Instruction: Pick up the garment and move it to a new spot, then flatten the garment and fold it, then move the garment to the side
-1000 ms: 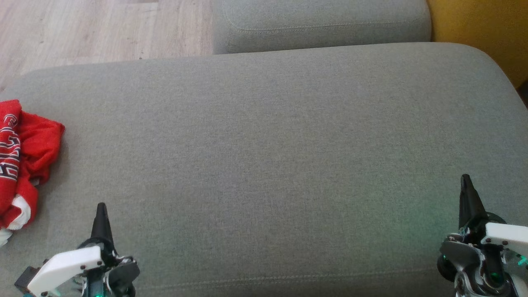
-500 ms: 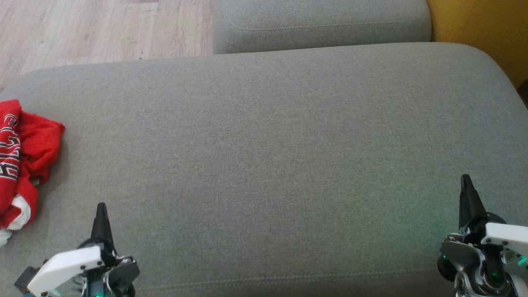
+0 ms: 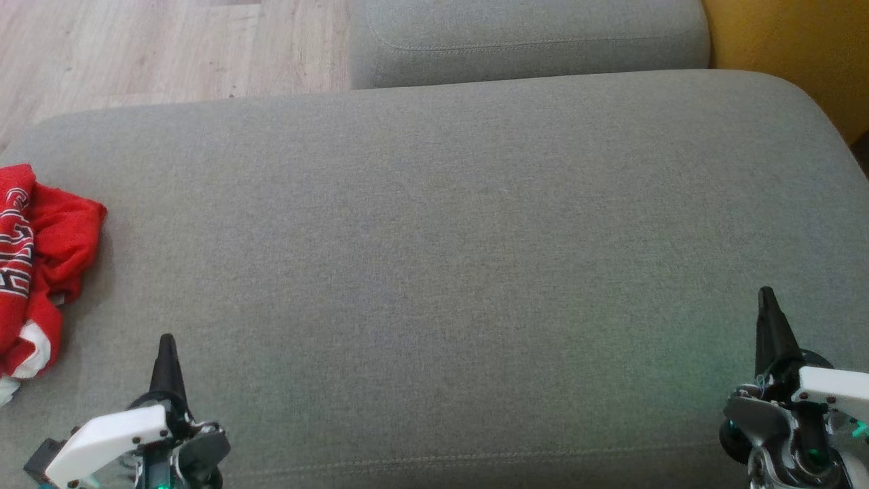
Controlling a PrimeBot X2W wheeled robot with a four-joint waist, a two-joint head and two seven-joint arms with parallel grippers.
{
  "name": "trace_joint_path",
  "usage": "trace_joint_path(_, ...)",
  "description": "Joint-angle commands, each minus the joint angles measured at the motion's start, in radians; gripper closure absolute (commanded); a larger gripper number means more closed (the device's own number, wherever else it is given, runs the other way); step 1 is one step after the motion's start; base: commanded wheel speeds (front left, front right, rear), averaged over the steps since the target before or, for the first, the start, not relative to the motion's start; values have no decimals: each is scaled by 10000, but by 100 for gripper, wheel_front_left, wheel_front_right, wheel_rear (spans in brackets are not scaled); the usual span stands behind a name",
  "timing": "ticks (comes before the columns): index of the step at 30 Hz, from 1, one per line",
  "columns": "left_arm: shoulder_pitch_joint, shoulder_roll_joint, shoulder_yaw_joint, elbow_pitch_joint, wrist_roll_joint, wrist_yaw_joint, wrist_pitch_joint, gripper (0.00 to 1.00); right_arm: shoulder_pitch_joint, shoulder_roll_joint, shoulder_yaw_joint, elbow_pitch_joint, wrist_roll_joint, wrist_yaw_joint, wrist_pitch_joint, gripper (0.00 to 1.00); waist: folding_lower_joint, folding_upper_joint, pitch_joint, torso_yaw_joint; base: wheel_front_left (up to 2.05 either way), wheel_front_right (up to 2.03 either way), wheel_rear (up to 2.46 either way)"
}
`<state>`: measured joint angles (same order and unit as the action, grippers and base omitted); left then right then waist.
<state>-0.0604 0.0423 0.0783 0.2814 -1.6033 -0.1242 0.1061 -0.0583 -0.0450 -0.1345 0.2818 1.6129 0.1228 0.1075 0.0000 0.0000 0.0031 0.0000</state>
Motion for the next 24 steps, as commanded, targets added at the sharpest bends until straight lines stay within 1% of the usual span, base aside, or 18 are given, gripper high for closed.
trace_joint_path(1, -475, 79, 351, -365, -57, -65, 68, 100, -496, -52, 210, -370, -40, 79, 55, 100, 0, 0, 0, 0, 0, 0, 0)
trace_joint_path(6, -475, 79, 351, -365, -57, -65, 68, 100, -496, -52, 210, -370, -40, 79, 55, 100, 0, 0, 0, 0, 0, 0, 0)
trace_joint_path(7, 0, 0, -1, -1, 1, 0, -1, 0, 0, 0, 2, 2, 0, 0, -4, 0, 0, 0, 0, 0, 0, 0, 0)
trace_joint_path(10, 277, -44, -72, 495, 6, 11, -22, 0, 305, 67, 39, 527, 1, -2, -18, 0, 0, 0, -4, 1, 0, 0, 0)
trace_joint_path(24, 467, -31, -397, 188, 269, 81, -403, 0, 452, 54, 247, 389, -268, 7, -401, 0, 0, 0, -130, 22, 0, 0, 0)
